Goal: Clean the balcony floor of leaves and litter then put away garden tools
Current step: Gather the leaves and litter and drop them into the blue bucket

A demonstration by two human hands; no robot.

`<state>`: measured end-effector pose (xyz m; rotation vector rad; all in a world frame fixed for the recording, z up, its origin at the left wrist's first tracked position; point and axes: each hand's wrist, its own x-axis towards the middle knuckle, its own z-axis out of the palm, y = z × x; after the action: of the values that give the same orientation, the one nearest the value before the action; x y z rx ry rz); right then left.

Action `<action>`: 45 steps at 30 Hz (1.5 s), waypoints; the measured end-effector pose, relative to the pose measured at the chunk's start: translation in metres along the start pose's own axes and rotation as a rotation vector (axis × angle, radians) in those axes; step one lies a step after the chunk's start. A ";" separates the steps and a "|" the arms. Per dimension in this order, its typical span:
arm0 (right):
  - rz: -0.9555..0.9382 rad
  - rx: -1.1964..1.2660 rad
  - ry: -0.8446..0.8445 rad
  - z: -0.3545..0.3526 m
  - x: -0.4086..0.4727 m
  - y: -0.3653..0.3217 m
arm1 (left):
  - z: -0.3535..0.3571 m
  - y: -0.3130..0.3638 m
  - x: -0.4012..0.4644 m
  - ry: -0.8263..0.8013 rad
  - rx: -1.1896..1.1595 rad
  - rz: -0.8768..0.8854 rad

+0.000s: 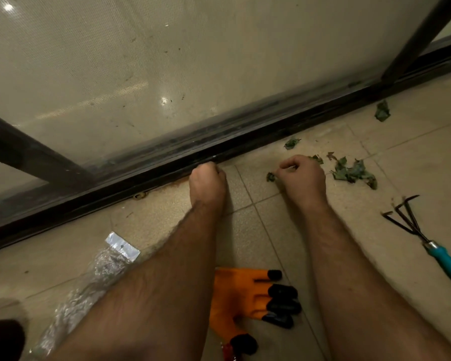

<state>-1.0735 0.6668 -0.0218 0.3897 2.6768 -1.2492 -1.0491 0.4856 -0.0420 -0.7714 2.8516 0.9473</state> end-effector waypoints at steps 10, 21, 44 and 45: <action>-0.137 -0.326 -0.050 0.023 -0.013 0.003 | -0.010 -0.028 -0.031 0.182 -0.495 -0.394; 0.342 0.750 -0.254 0.001 -0.009 0.003 | -0.009 -0.016 -0.017 0.023 -0.044 0.026; 0.371 0.660 0.153 -0.048 -0.001 0.038 | 0.013 0.043 -0.043 -0.358 -1.435 -0.574; 0.348 0.621 0.197 -0.047 -0.001 0.042 | 0.017 0.044 -0.043 -0.370 -1.463 -0.568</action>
<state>-1.0617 0.7282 -0.0219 1.0506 2.1509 -1.9697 -1.0340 0.5447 -0.0230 -1.1003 1.1058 2.5392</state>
